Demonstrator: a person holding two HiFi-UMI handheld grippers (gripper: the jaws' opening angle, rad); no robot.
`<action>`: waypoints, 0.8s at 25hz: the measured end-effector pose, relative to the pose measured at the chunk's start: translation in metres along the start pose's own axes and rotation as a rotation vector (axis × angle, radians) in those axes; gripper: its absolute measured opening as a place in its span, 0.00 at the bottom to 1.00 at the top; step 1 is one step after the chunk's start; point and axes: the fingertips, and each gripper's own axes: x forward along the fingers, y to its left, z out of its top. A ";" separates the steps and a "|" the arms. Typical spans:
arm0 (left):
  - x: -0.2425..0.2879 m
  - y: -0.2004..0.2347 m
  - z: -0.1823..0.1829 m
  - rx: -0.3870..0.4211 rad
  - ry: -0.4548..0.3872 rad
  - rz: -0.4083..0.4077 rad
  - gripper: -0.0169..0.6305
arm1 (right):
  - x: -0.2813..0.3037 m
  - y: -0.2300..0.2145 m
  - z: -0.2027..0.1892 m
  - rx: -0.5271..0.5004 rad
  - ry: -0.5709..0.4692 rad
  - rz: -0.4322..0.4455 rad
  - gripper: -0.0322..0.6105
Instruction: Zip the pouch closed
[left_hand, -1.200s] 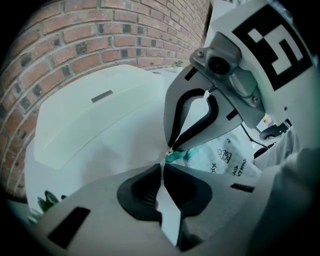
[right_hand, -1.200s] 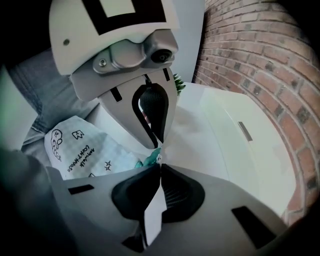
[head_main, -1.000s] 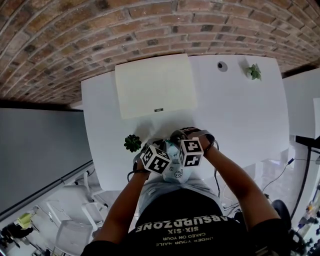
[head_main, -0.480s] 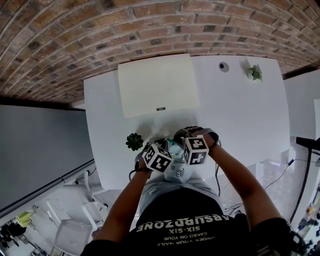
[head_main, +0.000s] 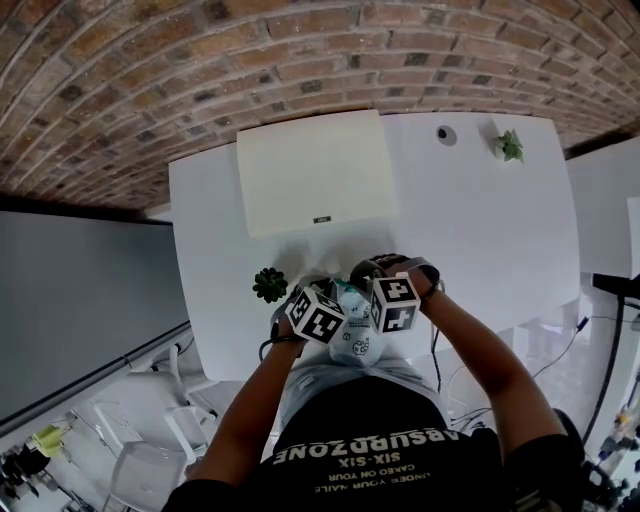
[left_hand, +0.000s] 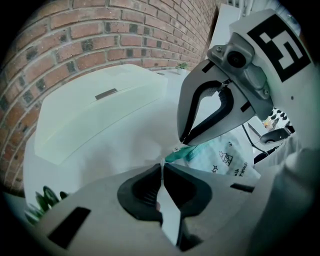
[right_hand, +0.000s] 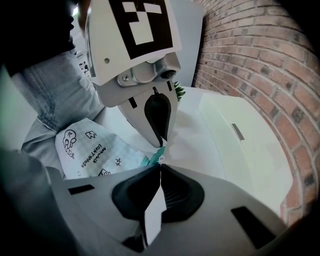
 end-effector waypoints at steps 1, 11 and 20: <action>0.000 0.000 0.000 -0.001 0.000 0.000 0.06 | -0.002 0.001 0.001 -0.002 0.002 0.006 0.05; -0.001 0.000 -0.001 -0.011 -0.009 0.002 0.06 | -0.005 0.005 -0.001 -0.032 0.021 0.017 0.05; -0.001 0.001 -0.001 -0.011 -0.010 -0.001 0.06 | -0.010 0.006 -0.003 -0.022 0.037 0.040 0.05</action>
